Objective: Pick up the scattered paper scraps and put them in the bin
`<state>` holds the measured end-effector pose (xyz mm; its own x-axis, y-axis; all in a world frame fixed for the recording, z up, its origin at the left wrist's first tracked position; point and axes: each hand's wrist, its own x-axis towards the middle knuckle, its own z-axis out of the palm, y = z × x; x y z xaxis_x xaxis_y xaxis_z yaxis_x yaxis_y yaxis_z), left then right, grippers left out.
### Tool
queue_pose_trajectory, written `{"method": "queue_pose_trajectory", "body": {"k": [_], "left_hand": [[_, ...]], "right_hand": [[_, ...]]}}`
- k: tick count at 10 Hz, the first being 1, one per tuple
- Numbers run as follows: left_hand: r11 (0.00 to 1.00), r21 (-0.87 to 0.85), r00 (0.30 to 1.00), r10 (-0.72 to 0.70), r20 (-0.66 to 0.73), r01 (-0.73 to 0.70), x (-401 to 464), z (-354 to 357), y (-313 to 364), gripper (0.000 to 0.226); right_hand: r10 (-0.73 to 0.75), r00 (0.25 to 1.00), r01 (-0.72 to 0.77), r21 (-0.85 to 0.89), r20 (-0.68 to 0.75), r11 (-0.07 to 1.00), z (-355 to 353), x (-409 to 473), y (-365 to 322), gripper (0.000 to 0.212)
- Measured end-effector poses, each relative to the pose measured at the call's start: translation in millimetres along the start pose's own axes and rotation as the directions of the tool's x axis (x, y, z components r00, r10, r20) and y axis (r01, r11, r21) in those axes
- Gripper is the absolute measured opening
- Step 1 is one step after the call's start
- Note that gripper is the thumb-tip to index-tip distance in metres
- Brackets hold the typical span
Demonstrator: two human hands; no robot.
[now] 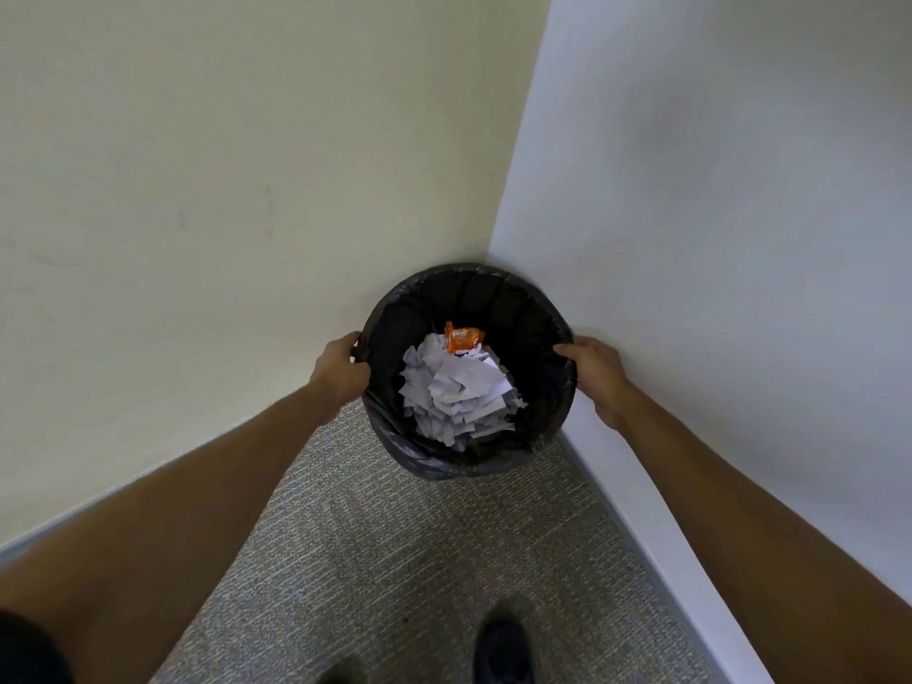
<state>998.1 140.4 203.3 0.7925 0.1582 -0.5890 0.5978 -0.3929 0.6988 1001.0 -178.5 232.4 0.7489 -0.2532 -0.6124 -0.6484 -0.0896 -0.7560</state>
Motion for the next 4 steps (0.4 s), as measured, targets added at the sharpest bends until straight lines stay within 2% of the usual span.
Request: {"method": "queue_pose_trajectory", "body": {"k": [1,2,3,4], "left_hand": [[0.998,0.061,1.0,-0.012,0.007,0.012,-26.0,-3.6,16.7,0.069],[0.973,0.209,0.99,0.116,-0.079,-0.098,-66.0,-14.9,50.1,0.066],[0.9,0.334,0.918,0.354,-0.18,-0.281,-110.5,-40.8,95.8,0.06],[0.756,0.486,0.805,0.571,-0.162,-0.438,-157.7,-82.2,150.3,0.061]], "right_hand": [[-0.059,0.997,0.05,-0.139,-0.058,0.989,2.4,-26.4,-16.9,0.029],[-0.185,0.981,0.153,-0.344,-0.062,0.927,3.3,-58.9,-45.9,0.045],[-0.33,0.943,0.315,-0.422,0.04,0.85,3.2,-98.8,-87.3,0.051],[-0.516,0.85,0.5,-0.475,0.108,0.724,2.8,-155.7,-142.2,0.06]]}}
